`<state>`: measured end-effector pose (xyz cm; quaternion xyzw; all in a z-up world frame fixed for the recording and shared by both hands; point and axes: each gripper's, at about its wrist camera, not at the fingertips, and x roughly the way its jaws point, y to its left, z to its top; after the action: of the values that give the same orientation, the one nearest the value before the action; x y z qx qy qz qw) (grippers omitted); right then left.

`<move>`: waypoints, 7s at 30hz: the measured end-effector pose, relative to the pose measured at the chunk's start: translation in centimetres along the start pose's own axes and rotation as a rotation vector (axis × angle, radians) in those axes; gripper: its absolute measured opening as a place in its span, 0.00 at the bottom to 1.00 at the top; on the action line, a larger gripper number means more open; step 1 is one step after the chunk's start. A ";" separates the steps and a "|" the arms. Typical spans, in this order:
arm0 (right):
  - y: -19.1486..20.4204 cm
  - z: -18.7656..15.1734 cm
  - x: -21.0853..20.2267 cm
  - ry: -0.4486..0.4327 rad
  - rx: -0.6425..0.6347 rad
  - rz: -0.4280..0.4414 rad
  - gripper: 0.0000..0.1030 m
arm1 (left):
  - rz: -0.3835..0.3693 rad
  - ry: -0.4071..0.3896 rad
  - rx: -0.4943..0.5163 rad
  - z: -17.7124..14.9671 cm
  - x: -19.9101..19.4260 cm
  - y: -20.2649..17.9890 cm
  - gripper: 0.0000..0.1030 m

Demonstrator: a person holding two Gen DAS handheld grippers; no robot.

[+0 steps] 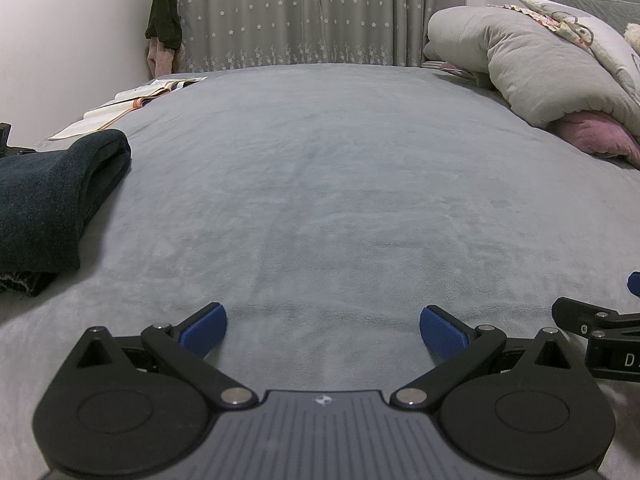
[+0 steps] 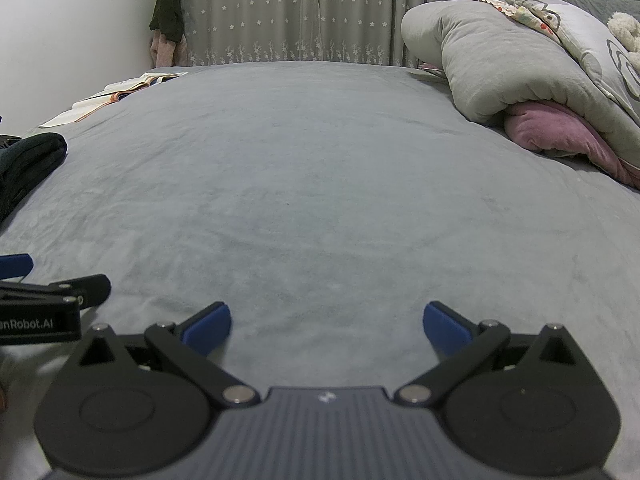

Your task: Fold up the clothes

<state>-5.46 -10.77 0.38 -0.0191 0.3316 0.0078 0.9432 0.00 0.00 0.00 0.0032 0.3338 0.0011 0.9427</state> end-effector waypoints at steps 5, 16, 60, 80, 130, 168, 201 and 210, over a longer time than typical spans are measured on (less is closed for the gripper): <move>0.0 0.0 0.0 0.000 0.000 0.000 1.00 | 0.000 0.000 0.000 0.0 0.0 -0.1 1.00; 1.3 -0.5 -1.6 0.029 0.103 -0.044 1.00 | 0.013 -0.003 -0.021 -0.2 -0.8 0.0 1.00; 2.1 -2.3 -2.8 -0.023 0.071 -0.068 1.00 | -0.011 -0.009 -0.083 -2.1 -2.5 1.2 1.00; 2.6 -2.4 -2.7 -0.018 0.048 -0.086 1.00 | -0.003 -0.004 -0.071 -2.5 -2.6 1.0 1.00; 1.9 -2.3 -3.9 -0.019 0.053 -0.085 1.00 | 0.011 0.005 -0.059 -1.9 -1.9 1.1 1.00; 12.6 9.3 -9.7 -0.317 -0.481 0.223 0.29 | -0.291 -0.098 -0.344 5.0 -4.5 15.4 1.00; -32.4 2.9 -10.3 -0.287 0.771 -0.265 0.69 | -0.441 0.042 -0.132 4.8 1.5 4.5 1.00; -23.7 6.2 -8.9 -0.283 0.105 -0.149 1.00 | -0.558 0.100 -0.310 10.0 5.3 5.4 1.00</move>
<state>-7.89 -34.18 11.52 0.0071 0.1930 -0.0768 0.9782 10.42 5.36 4.50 -0.2323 0.3636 -0.2063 0.8782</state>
